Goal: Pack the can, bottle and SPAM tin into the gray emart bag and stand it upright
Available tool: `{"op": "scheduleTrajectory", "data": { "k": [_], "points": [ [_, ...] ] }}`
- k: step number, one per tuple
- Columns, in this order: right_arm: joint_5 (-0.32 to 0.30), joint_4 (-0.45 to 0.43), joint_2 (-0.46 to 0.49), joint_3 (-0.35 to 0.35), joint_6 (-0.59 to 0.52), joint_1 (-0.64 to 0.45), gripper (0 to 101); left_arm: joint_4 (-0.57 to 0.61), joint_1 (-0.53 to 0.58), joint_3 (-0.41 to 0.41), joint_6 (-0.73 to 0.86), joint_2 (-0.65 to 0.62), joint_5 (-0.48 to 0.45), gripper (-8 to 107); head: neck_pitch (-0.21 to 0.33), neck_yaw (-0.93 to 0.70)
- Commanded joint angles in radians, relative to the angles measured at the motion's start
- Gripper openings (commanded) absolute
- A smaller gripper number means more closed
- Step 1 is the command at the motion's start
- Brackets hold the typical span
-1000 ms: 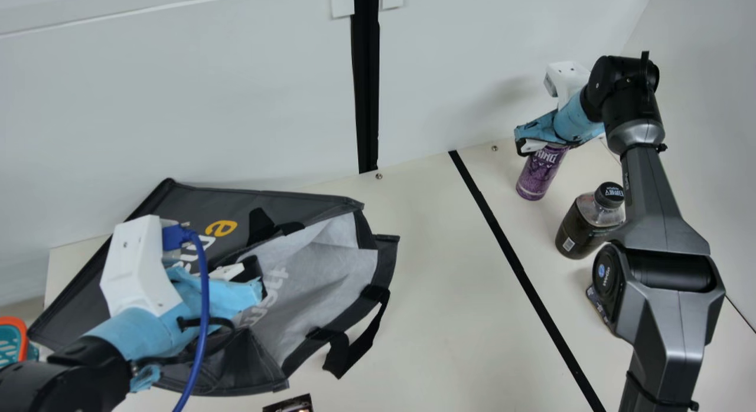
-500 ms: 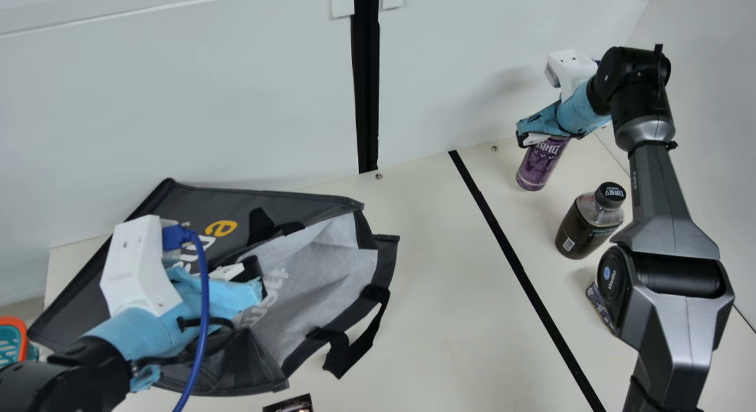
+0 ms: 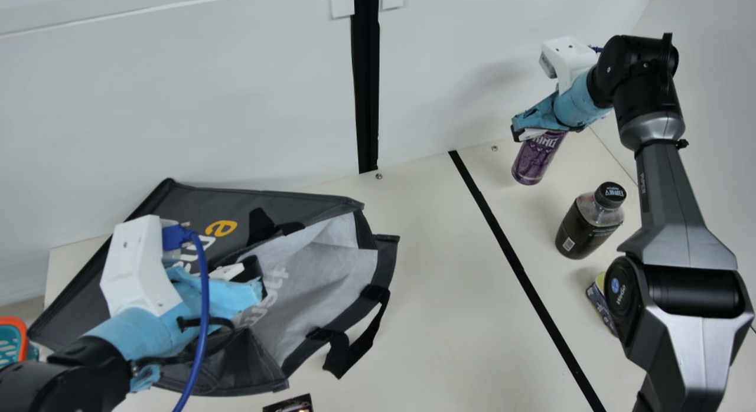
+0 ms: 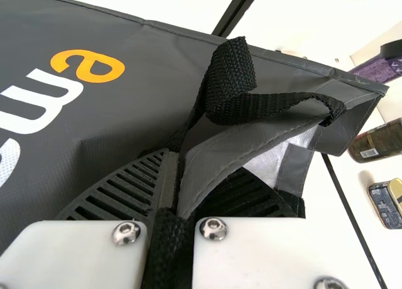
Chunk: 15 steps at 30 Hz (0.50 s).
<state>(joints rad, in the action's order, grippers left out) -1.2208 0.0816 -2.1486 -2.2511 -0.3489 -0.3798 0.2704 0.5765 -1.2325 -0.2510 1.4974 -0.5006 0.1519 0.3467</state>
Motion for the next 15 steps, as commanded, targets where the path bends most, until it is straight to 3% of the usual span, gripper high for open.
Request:
{"op": "scheduleTrajectory", "data": {
  "k": [1, 15],
  "points": [
    [0.001, -0.005, 0.019, 0.019, -0.006, 0.006, 0, 0.0, 0.0, 0.0, 0.0, 0.0, 0.0, -8, 0.023, 0.002],
    [0.001, 0.005, 0.163, 0.178, -0.05, 0.055, 0, 0.0, 0.0, 0.0, 0.0, 0.0, 0.0, -8, 0.023, 0.002]
  ]
}}
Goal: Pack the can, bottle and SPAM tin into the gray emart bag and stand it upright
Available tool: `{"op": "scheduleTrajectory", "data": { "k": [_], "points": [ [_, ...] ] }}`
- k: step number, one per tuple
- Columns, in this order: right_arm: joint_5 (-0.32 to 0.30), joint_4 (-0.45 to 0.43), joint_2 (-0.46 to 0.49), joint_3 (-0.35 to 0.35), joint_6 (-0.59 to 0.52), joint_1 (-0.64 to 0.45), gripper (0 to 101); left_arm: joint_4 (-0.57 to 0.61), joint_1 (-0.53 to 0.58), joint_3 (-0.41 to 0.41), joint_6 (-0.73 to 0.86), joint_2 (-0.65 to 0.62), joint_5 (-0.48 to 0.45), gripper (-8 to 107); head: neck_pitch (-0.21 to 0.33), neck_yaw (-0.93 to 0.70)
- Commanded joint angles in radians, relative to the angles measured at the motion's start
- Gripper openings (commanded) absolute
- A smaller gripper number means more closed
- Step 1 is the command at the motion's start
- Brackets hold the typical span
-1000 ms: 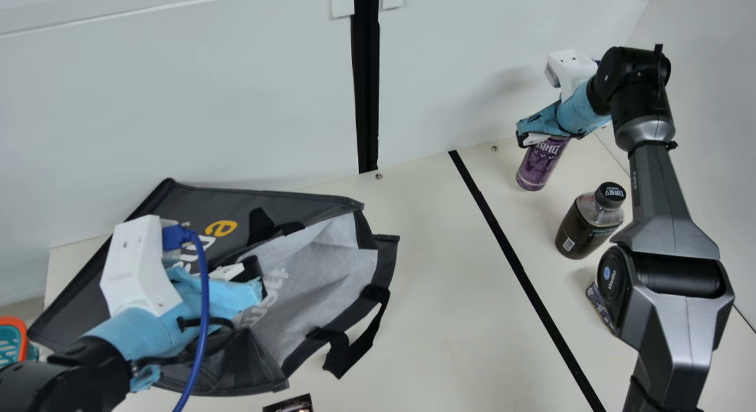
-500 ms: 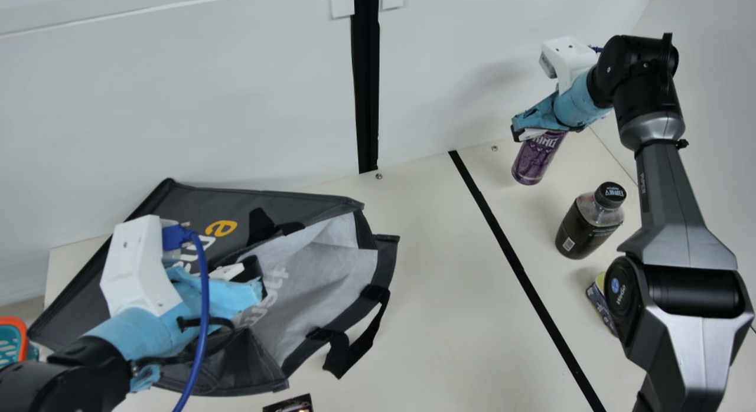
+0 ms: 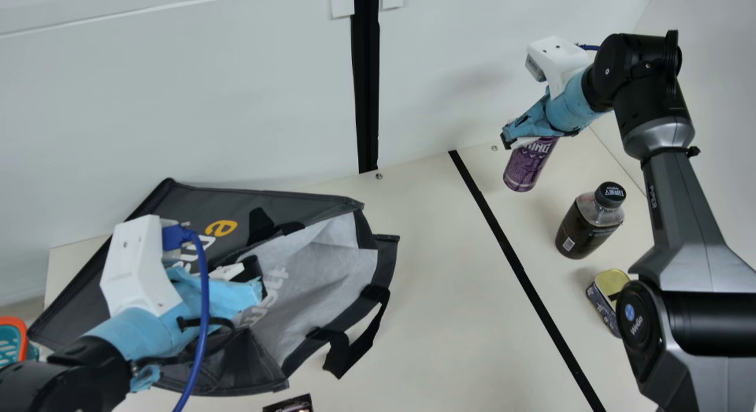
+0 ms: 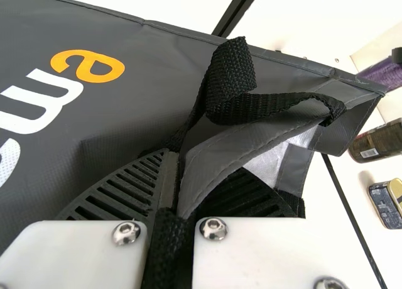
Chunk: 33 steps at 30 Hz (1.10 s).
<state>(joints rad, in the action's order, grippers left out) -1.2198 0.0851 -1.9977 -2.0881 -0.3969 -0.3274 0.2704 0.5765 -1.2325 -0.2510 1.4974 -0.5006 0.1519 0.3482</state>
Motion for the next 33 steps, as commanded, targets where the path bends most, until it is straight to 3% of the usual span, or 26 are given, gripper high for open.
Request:
{"op": "scheduleTrajectory", "data": {
  "k": [1, 33],
  "points": [
    [0.0, 0.004, 0.022, 0.026, -0.005, 0.005, 0, 0.0, 0.0, 0.0, 0.0, 0.0, 0.0, -8, 0.023, 0.001],
    [0.0, 0.11, 0.319, 0.421, -0.152, 0.116, 0, 0.0, 0.0, 0.0, 0.0, 0.0, 0.0, -8, 0.023, 0.001]
  ]
}}
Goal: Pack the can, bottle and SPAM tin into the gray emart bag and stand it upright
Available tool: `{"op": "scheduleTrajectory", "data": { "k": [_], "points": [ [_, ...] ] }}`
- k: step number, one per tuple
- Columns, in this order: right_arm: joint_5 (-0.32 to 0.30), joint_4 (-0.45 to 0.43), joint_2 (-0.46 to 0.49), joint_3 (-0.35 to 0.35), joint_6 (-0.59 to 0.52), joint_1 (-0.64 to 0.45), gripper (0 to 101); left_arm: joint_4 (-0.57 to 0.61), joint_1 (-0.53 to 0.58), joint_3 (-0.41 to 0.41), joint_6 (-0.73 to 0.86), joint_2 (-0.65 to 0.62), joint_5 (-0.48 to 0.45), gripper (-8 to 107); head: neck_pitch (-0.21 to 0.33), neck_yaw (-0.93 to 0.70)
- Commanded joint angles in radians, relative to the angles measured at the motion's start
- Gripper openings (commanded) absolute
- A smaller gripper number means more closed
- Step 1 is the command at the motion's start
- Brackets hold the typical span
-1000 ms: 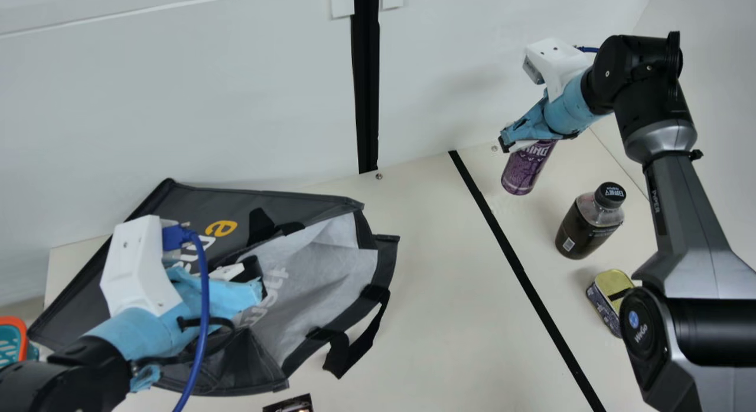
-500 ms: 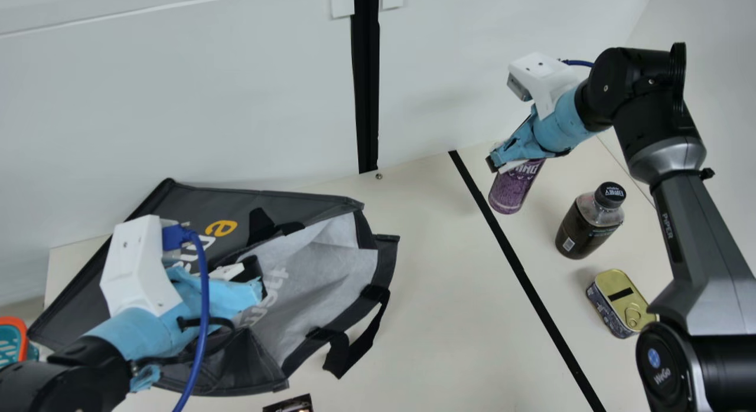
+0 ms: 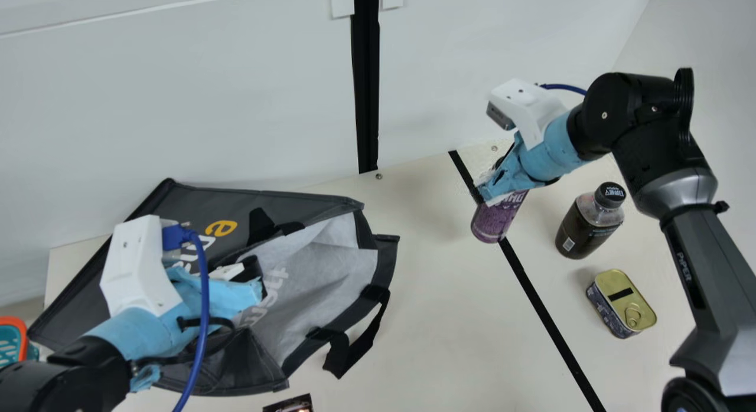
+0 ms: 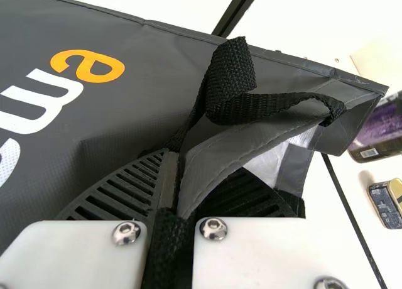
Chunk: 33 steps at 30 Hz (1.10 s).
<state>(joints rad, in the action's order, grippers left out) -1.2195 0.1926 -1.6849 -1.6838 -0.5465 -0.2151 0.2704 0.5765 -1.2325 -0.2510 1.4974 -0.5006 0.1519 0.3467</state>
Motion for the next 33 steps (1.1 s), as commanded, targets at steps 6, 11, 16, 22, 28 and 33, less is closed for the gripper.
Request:
{"op": "scheduleTrajectory", "data": {
  "k": [6, 11, 16, 22, 28, 33],
  "points": [
    [-0.001, 0.023, 0.058, 0.092, -0.03, 0.04, 0, 0.0, 0.0, 0.0, 0.0, 0.0, 0.0, -8, 0.023, 0.002],
    [-0.001, 0.031, 0.099, 0.148, -0.049, 0.076, 0, 0.0, 0.0, 0.0, 0.0, 0.0, 0.0, -8, 0.023, 0.002],
    [-0.001, 0.037, 0.14, 0.203, -0.068, 0.115, 0, 0.0, 0.0, 0.0, 0.0, 0.0, 0.0, -8, 0.023, 0.002],
    [-0.001, 0.046, 0.186, 0.265, -0.087, 0.165, 0, 0.0, 0.0, 0.0, 0.0, 0.0, 0.0, -8, 0.023, 0.002],
    [-0.001, 0.058, 0.225, 0.319, -0.097, 0.211, 0, 0.0, 0.0, 0.0, 0.0, 0.0, 0.0, -8, 0.023, 0.002],
    [-0.001, 0.085, 0.253, 0.347, -0.106, 0.236, 0, 0.0, 0.0, 0.0, 0.0, 0.0, 0.0, -8, 0.023, 0.002]
  ]
}}
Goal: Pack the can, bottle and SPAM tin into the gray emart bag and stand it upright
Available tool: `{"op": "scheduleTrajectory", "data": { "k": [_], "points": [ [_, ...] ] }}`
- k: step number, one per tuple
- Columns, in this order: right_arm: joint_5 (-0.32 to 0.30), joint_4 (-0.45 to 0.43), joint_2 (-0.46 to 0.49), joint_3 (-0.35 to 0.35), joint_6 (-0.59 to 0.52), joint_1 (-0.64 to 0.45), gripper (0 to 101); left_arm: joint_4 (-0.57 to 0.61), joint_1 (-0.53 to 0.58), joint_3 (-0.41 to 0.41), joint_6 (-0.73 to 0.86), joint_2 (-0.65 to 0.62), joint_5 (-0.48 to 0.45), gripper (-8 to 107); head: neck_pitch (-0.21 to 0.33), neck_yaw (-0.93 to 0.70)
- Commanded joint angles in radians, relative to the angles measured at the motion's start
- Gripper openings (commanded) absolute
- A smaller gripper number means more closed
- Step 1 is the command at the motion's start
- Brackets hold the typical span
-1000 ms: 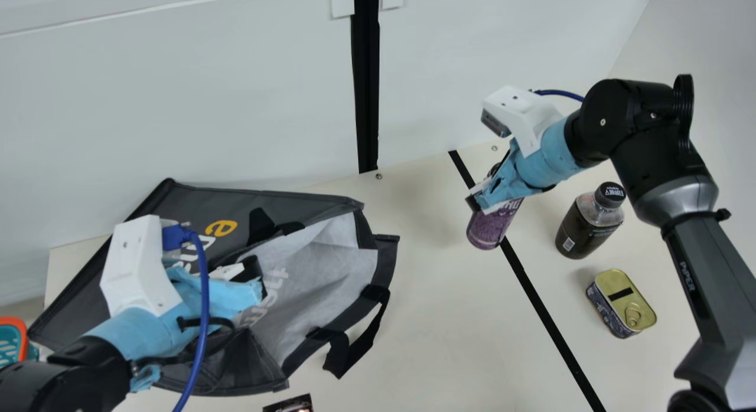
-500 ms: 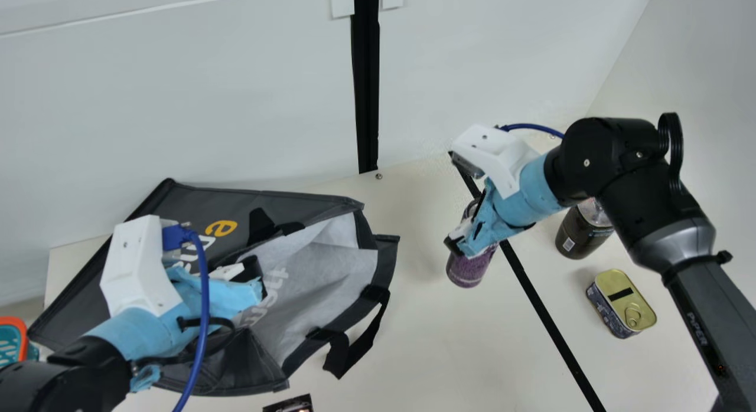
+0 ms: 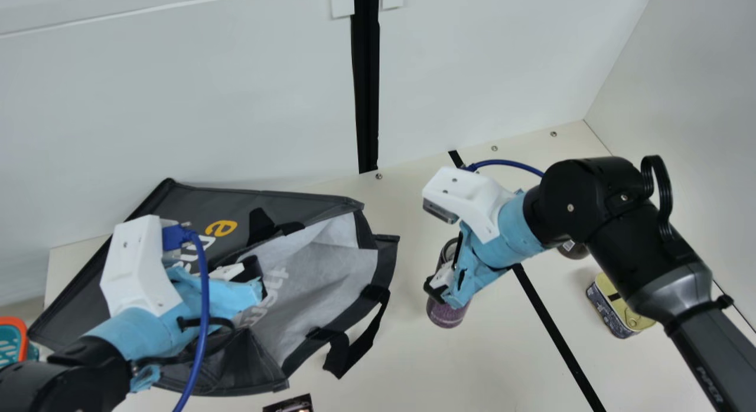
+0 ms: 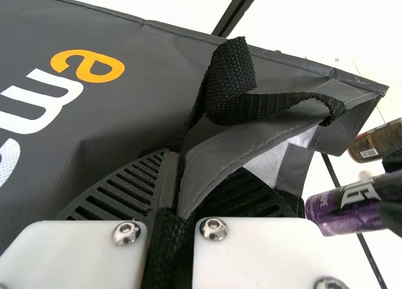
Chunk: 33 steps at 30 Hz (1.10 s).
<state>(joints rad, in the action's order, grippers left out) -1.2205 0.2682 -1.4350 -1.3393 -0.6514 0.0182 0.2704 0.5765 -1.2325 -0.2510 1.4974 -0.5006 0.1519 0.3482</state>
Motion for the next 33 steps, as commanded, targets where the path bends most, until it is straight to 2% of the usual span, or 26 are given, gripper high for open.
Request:
{"op": "scheduleTrajectory", "data": {
  "k": [1, 13, 33],
  "points": [
    [0.001, 0.019, 0.008, 0.005, -0.004, 0.005, 0, 0.0, 0.0, 0.0, 0.0, 0.0, 0.0, -8, 0.023, 0.001],
    [0.001, 0.152, 0.057, -0.006, -0.027, 0.013, 0, 0.0, 0.0, 0.0, 0.0, 0.0, 0.0, -8, 0.023, 0.001],
    [0.001, 0.393, 0.099, -0.107, -0.045, -0.026, 0, 0.0, 0.0, 0.0, 0.0, 0.0, 0.0, -8, 0.023, 0.001]
  ]
}}
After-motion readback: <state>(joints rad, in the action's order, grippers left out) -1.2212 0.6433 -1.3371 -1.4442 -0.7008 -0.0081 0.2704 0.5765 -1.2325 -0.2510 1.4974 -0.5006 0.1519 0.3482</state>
